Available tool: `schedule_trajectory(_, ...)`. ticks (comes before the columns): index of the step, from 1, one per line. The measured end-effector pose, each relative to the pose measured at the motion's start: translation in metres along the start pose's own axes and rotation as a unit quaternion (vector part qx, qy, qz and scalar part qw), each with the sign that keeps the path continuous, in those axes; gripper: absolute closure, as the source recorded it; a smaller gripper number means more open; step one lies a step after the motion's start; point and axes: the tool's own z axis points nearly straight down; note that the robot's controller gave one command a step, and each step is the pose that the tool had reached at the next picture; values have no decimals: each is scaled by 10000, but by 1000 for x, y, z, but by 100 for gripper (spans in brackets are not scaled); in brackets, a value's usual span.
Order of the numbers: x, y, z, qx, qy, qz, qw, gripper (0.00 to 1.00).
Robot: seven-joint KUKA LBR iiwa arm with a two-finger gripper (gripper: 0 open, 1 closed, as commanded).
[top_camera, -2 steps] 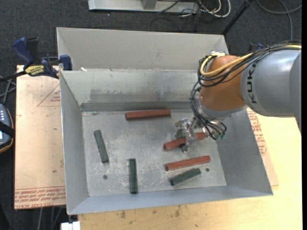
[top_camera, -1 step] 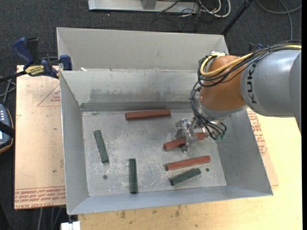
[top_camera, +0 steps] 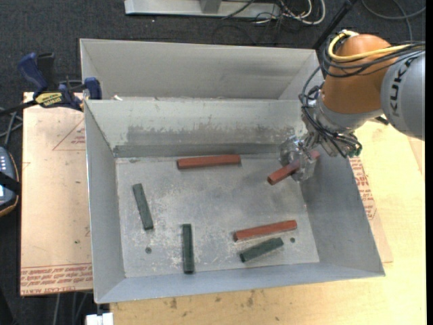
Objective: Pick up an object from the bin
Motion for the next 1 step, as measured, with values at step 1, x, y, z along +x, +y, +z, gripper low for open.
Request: schedule_trajectory(1, 0, 0, 0, -1, 1, 0, 10000, 100)
